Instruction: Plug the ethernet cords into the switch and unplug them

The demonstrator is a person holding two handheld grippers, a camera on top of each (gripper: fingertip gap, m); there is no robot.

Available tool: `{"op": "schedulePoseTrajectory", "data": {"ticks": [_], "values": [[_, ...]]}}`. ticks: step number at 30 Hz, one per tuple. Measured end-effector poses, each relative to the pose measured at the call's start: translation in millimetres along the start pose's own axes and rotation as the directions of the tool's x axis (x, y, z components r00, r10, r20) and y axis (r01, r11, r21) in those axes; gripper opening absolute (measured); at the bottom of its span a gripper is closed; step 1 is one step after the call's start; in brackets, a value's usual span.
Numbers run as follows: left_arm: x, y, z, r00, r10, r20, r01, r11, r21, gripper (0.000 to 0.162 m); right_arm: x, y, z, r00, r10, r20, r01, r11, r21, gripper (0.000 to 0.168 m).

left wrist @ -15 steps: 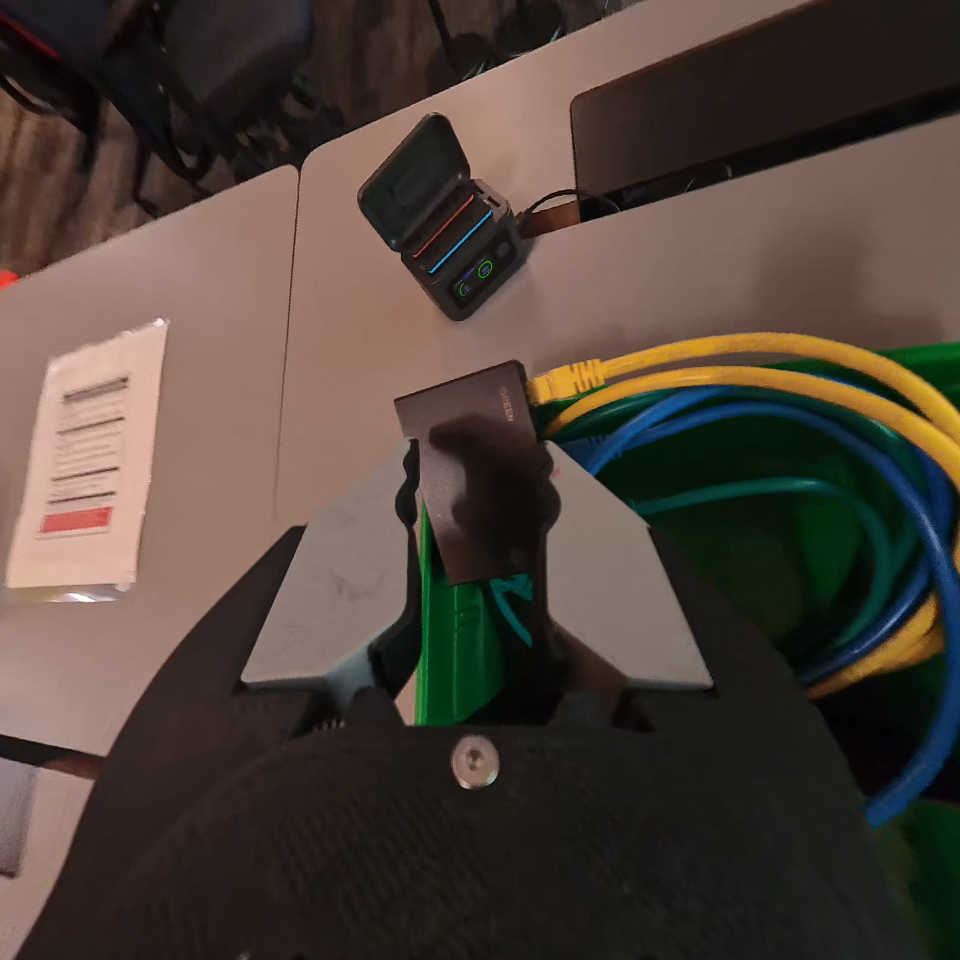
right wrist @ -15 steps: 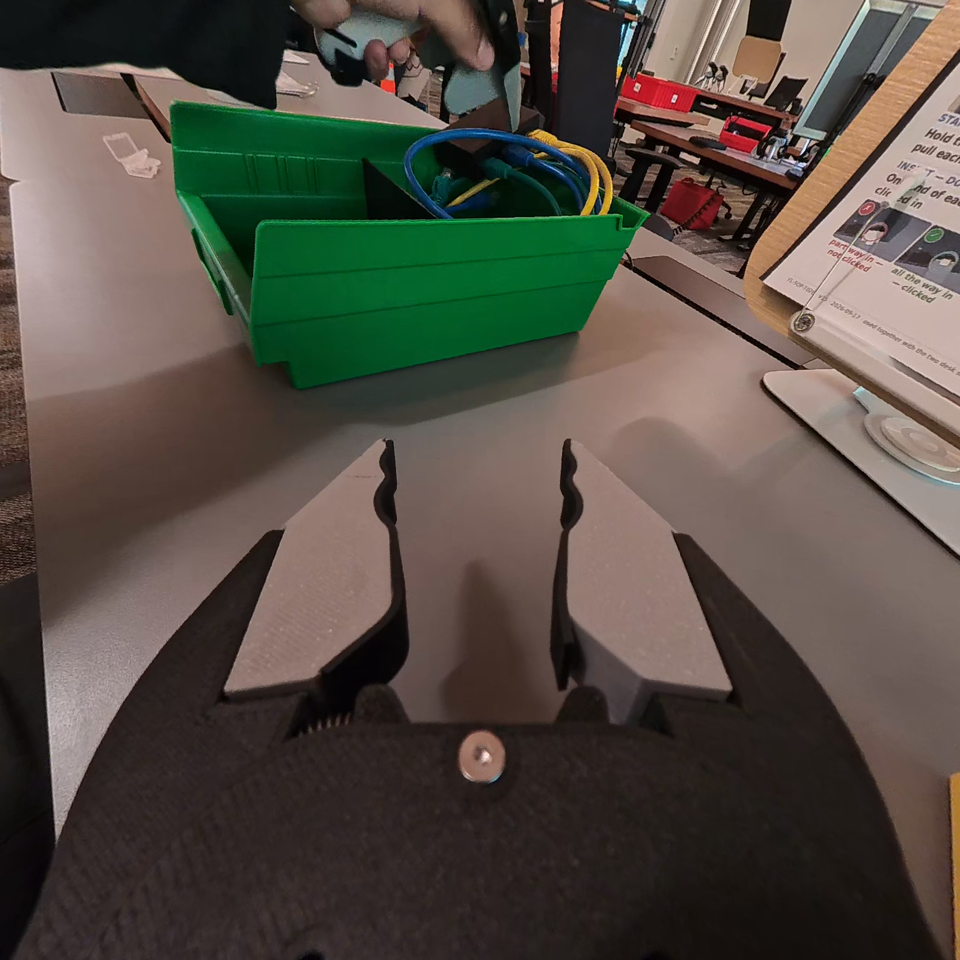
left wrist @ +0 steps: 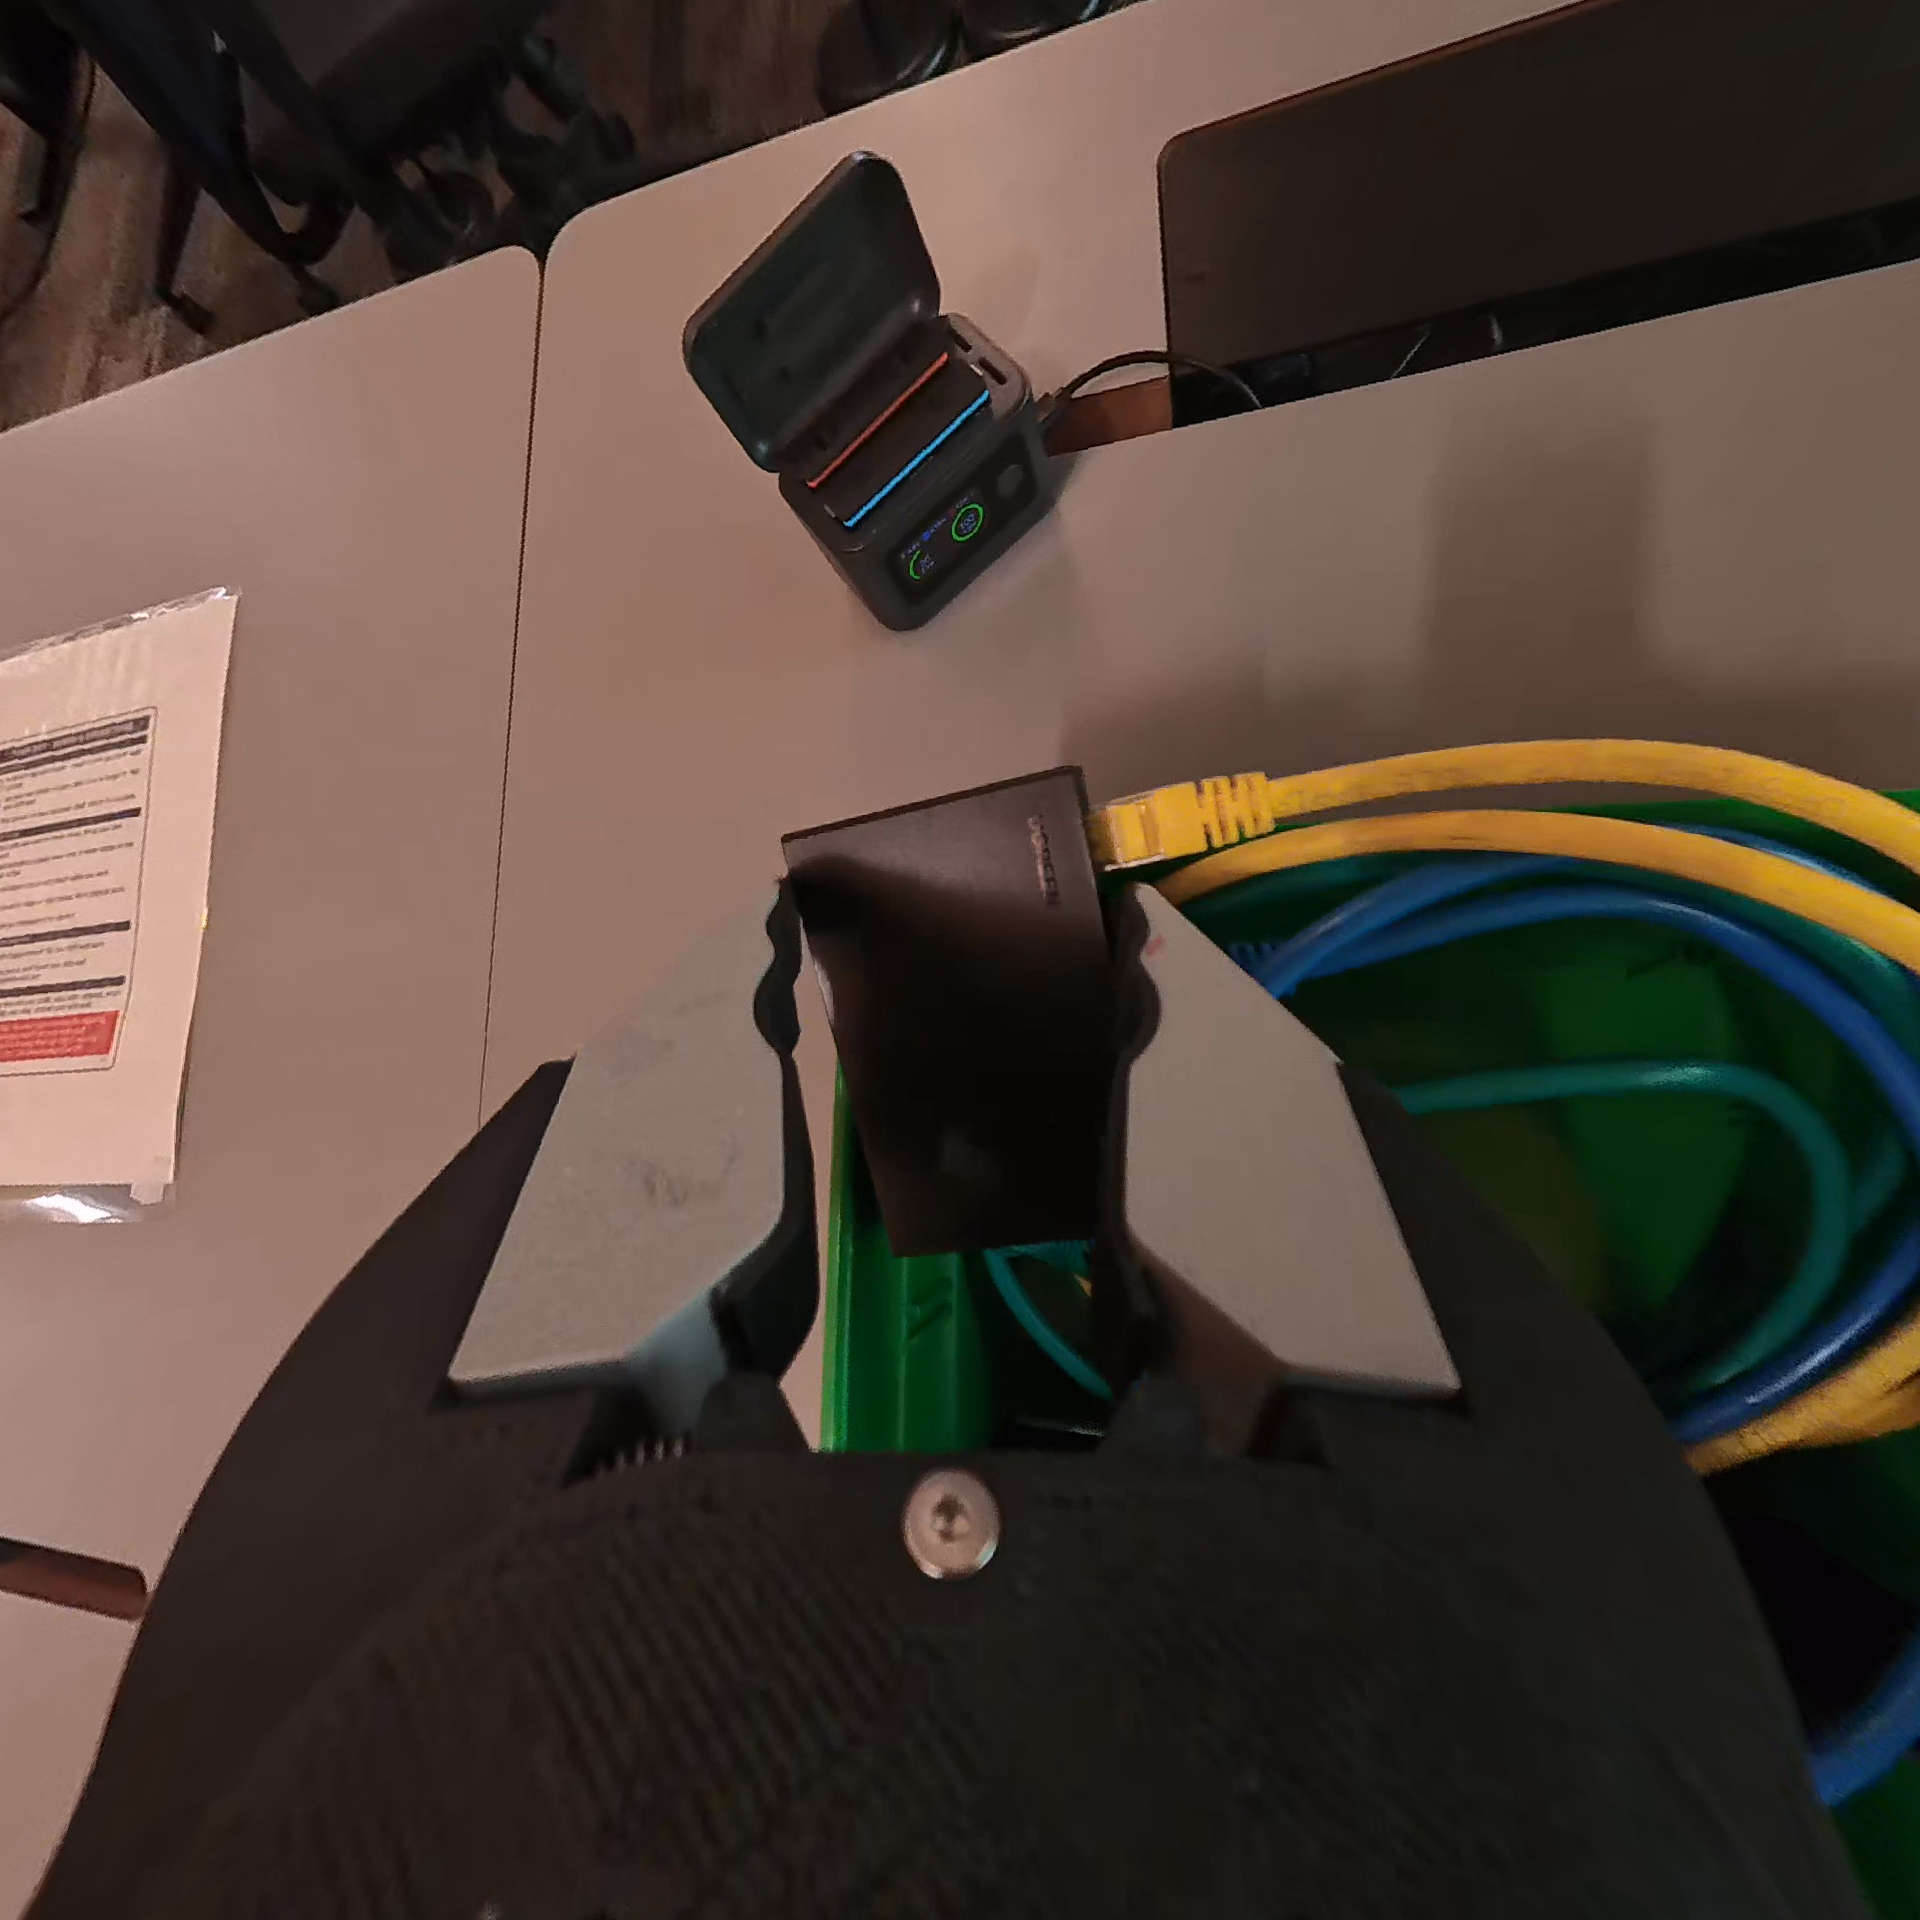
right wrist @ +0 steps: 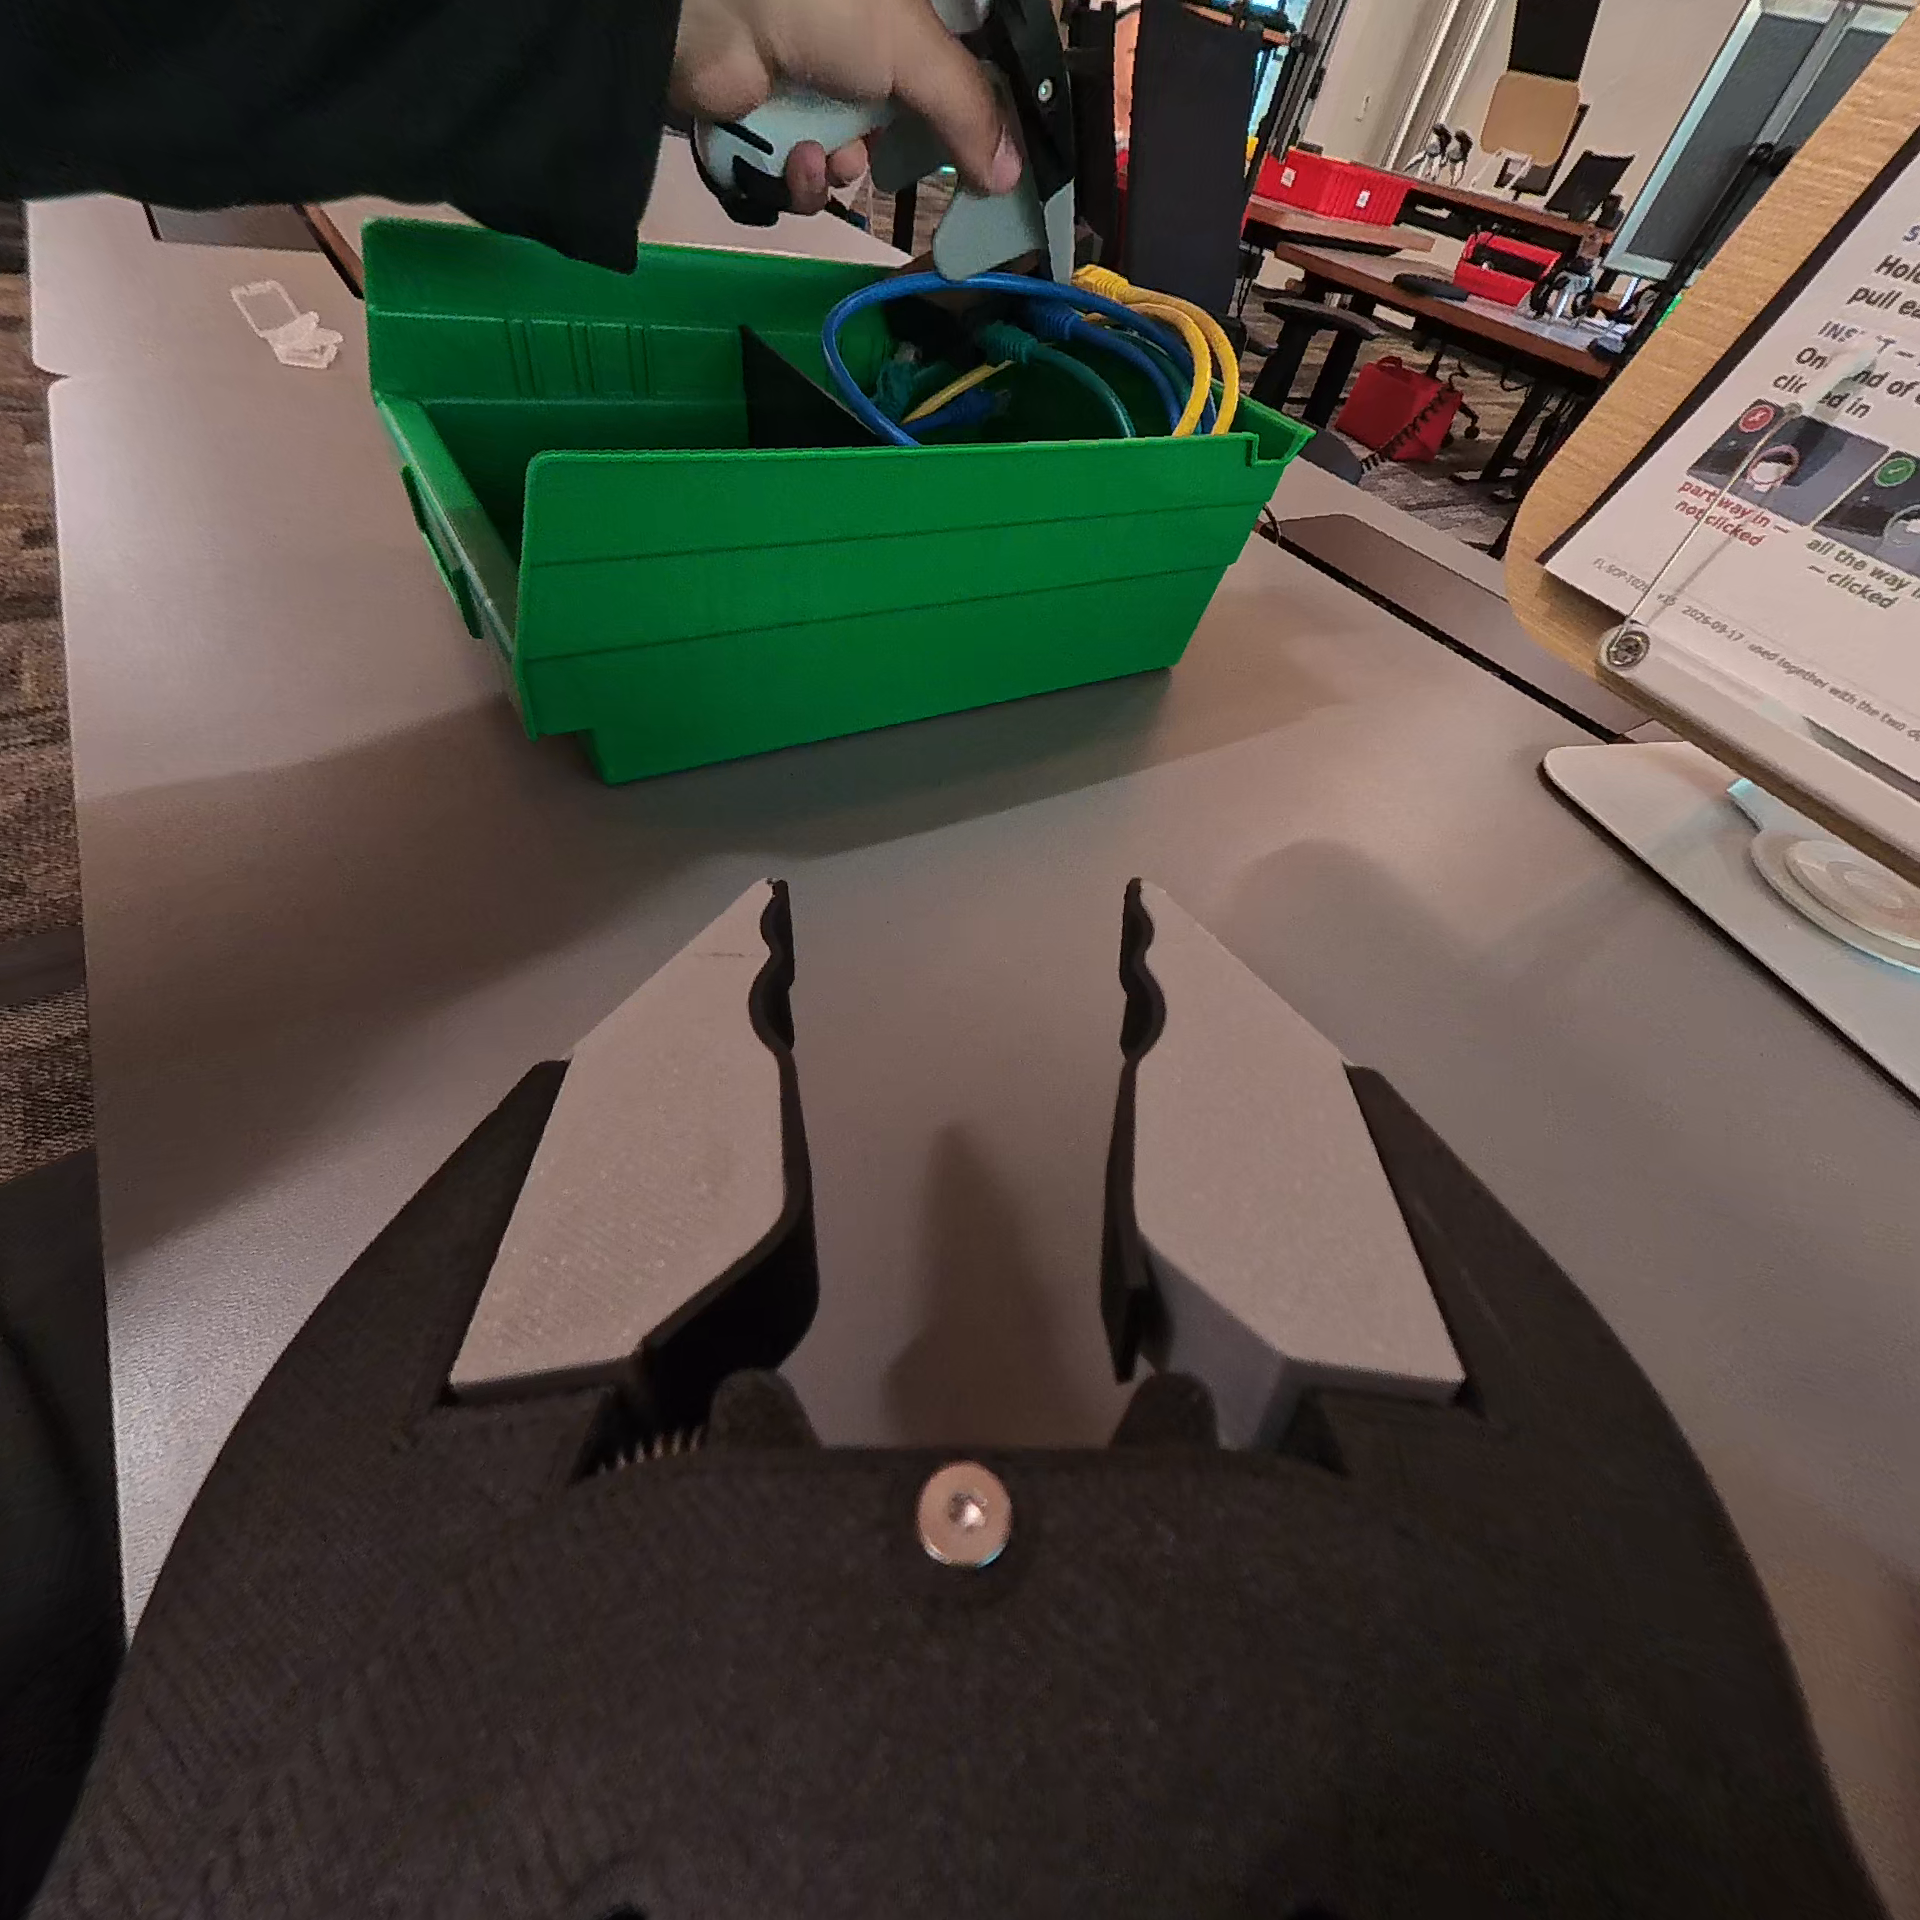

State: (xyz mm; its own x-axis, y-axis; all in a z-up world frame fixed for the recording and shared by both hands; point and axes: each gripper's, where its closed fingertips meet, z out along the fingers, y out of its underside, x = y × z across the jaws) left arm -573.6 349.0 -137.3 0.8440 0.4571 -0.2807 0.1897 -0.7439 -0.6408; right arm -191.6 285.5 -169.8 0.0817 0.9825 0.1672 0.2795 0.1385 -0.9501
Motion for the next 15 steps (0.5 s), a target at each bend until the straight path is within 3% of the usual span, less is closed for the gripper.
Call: {"op": "schedulePoseTrajectory", "data": {"ticks": [7, 13, 15], "values": [[0, -2, -1, 1.000, 0.023, 0.002, -0.023, 0.999, 0.034, 0.059, 0, 0, 0, 1.000, -0.009, -0.005, 0.009, 1.000, 0.000, 0.060], [-7, -20, -22, 0.979, 0.133, 0.154, -0.155, 0.978, 0.141, 0.058, 0, -1, 0, 1.000, -0.009, -0.006, 0.009, 1.000, 0.002, 0.060], [-15, -31, -36, 0.946, 0.193, 0.259, -0.242, 0.955, 0.174, 0.058, 1, -1, 0, 1.000, -0.009, -0.007, 0.009, 1.000, 0.002, 0.060]]}}
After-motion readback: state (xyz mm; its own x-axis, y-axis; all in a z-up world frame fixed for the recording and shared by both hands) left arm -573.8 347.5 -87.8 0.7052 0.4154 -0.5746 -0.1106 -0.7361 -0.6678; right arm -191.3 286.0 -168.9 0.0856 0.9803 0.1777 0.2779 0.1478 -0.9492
